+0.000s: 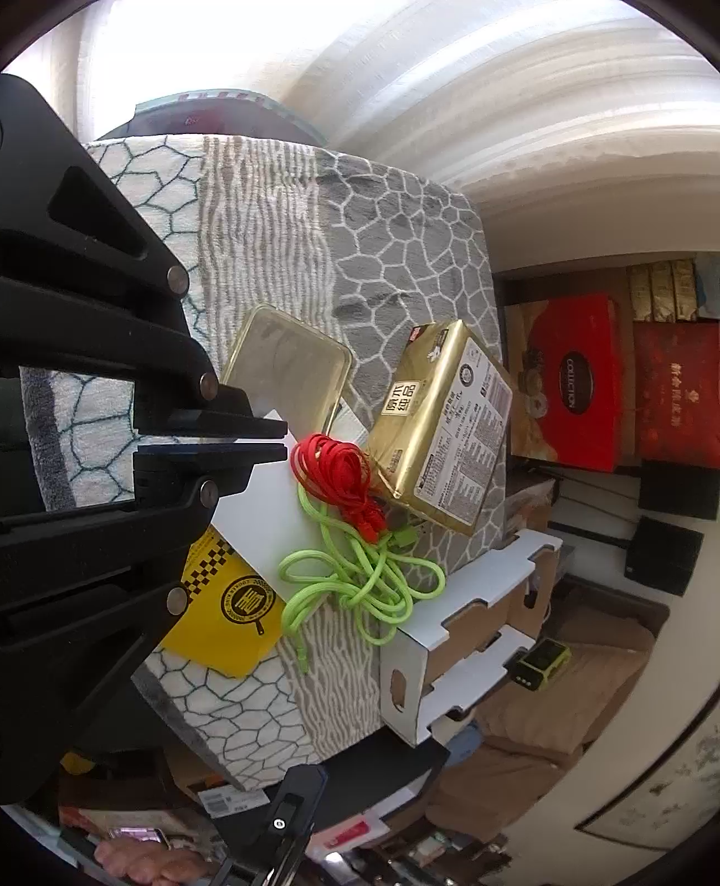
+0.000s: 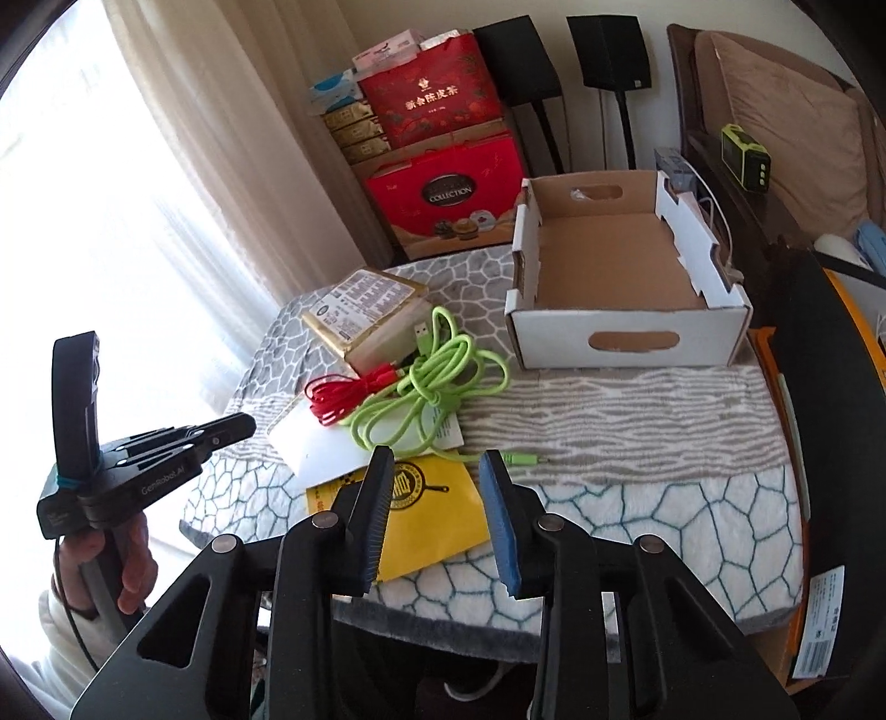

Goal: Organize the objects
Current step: 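Grasp the coiled red cable with the left tool while the right tool grasps the lime-green cable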

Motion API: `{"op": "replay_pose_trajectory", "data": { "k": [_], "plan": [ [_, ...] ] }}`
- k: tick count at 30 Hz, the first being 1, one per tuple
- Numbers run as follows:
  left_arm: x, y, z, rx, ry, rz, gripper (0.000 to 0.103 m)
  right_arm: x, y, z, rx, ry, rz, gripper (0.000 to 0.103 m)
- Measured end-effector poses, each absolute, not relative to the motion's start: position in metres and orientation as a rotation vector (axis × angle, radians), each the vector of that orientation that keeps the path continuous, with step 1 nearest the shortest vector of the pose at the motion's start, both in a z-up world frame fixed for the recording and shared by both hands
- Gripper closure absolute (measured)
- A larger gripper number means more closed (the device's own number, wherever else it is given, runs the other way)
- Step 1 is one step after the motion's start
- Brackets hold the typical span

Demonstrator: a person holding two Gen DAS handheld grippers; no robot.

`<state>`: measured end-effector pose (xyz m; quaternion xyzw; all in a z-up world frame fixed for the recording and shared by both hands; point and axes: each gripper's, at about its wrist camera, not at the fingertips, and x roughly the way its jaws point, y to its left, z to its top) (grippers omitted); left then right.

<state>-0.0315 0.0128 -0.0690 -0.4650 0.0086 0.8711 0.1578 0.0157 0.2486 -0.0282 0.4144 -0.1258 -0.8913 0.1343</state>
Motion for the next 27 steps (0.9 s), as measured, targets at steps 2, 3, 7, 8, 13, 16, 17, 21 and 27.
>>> {"op": "replay_pose_trajectory", "data": {
  "k": [2,3,7,8,13,16,17,21,27],
  "plan": [
    [-0.035,0.009,-0.068,-1.298,-0.05,2.485,0.098,0.012,0.249,-0.027,1.191,-0.361,-2.594,0.058],
    [-0.037,0.007,-0.068,-1.298,-0.086,2.467,0.096,0.011,0.249,-0.026,1.188,-0.367,-2.597,0.053],
    [-0.042,0.01,-0.067,-1.307,-0.026,2.468,0.062,0.01,0.257,-0.028,1.182,-0.404,-2.606,0.035],
    [-0.04,0.012,-0.066,-1.283,0.003,2.491,0.057,0.01,0.26,-0.031,1.187,-0.415,-2.607,0.031],
    [-0.047,0.012,-0.07,-1.268,-0.092,2.422,0.036,0.012,0.274,-0.045,1.235,-0.48,-2.609,0.029],
    [-0.058,0.013,-0.079,-1.274,-0.17,2.378,0.015,0.016,0.28,-0.048,1.231,-0.515,-2.598,0.029],
    [-0.06,0.017,-0.082,-1.271,-0.153,2.385,0.015,0.019,0.282,-0.049,1.231,-0.519,-2.599,0.028],
    [-0.071,0.028,-0.094,-1.245,-0.088,2.407,0.016,0.026,0.29,-0.054,1.243,-0.536,-2.608,0.026],
    [-0.089,0.038,-0.112,-1.275,-0.079,2.371,0.041,0.027,0.298,-0.058,1.276,-0.528,-2.609,0.023]
  ]
}}
